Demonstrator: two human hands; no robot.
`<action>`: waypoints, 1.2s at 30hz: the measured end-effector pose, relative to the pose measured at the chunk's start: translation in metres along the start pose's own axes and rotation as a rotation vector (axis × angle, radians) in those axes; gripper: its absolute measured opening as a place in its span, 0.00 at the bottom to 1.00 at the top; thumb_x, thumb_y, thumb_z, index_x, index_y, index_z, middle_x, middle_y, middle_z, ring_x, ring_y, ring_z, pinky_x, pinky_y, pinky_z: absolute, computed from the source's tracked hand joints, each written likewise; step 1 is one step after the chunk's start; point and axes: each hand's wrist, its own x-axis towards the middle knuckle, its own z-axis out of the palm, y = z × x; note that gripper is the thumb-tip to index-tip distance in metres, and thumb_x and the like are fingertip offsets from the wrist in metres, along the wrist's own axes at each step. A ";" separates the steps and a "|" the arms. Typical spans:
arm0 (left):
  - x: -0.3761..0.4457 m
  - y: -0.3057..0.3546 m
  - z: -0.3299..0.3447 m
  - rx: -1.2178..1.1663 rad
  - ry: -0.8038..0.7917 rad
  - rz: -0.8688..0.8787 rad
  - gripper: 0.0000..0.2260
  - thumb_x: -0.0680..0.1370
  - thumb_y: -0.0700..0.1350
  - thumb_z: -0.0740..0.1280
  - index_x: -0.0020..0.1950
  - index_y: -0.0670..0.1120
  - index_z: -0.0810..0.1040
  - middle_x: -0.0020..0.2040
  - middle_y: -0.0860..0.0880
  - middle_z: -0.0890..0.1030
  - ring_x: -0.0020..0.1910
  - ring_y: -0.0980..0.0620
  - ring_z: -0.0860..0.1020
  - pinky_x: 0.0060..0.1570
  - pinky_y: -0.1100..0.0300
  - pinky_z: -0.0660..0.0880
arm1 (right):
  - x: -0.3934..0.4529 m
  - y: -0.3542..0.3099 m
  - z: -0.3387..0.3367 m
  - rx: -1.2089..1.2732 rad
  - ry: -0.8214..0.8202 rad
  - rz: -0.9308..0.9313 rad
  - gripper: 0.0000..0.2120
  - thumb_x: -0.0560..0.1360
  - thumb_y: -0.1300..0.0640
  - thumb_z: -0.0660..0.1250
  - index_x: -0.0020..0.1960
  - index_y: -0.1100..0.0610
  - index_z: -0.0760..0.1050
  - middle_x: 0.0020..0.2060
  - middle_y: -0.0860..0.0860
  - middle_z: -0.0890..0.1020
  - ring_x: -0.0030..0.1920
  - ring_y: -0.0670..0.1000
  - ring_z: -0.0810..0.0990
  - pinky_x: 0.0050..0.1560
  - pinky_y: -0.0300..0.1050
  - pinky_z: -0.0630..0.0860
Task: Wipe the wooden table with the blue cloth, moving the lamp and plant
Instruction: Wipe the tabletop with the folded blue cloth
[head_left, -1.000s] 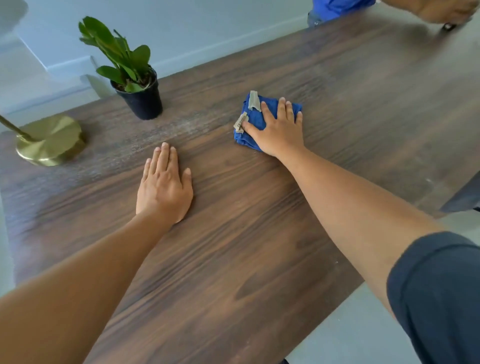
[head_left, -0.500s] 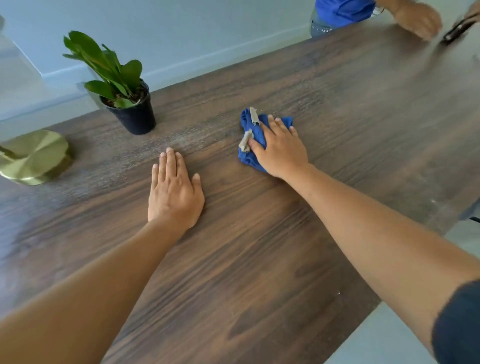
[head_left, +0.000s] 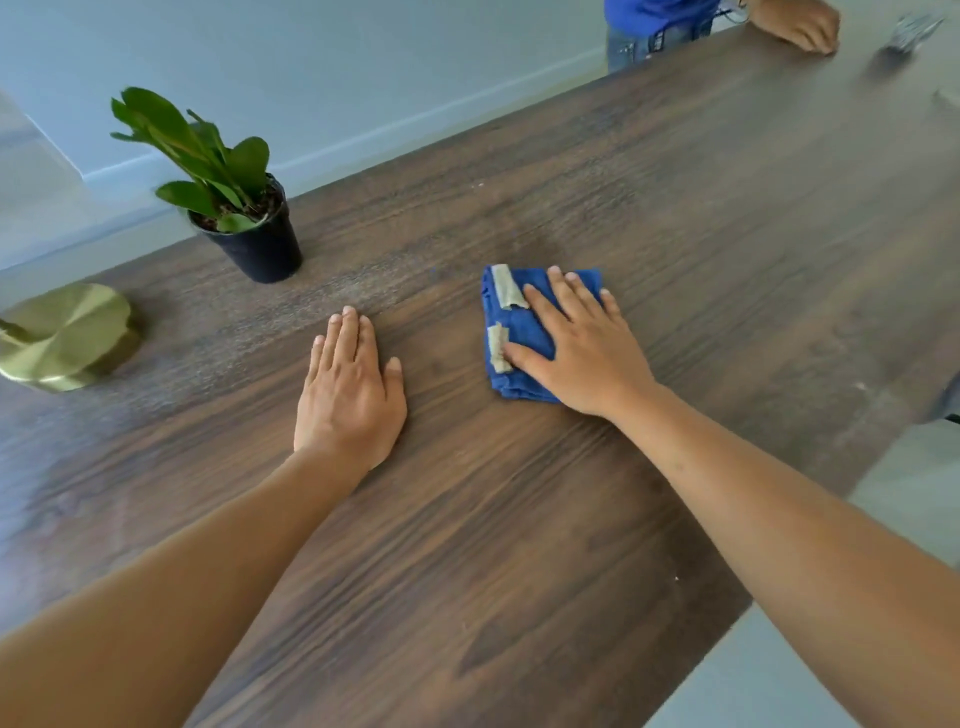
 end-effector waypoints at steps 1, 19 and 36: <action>-0.001 0.000 0.000 -0.009 -0.004 0.020 0.29 0.84 0.54 0.48 0.82 0.41 0.48 0.82 0.46 0.45 0.80 0.52 0.42 0.78 0.56 0.40 | 0.001 0.015 -0.002 -0.001 0.003 0.082 0.43 0.74 0.25 0.44 0.82 0.47 0.47 0.81 0.50 0.44 0.80 0.51 0.42 0.79 0.56 0.41; 0.000 0.014 0.006 0.081 -0.046 -0.056 0.31 0.84 0.56 0.46 0.81 0.39 0.45 0.82 0.43 0.43 0.81 0.47 0.41 0.78 0.51 0.40 | -0.058 0.070 -0.009 0.006 0.047 0.462 0.44 0.73 0.23 0.43 0.82 0.47 0.48 0.81 0.55 0.45 0.81 0.55 0.43 0.78 0.59 0.41; 0.000 0.018 0.014 0.099 0.007 -0.069 0.34 0.83 0.58 0.47 0.81 0.38 0.46 0.82 0.42 0.45 0.81 0.47 0.42 0.78 0.50 0.40 | -0.078 0.072 -0.003 0.008 0.041 0.453 0.44 0.73 0.23 0.40 0.82 0.47 0.47 0.81 0.57 0.43 0.80 0.57 0.41 0.78 0.59 0.40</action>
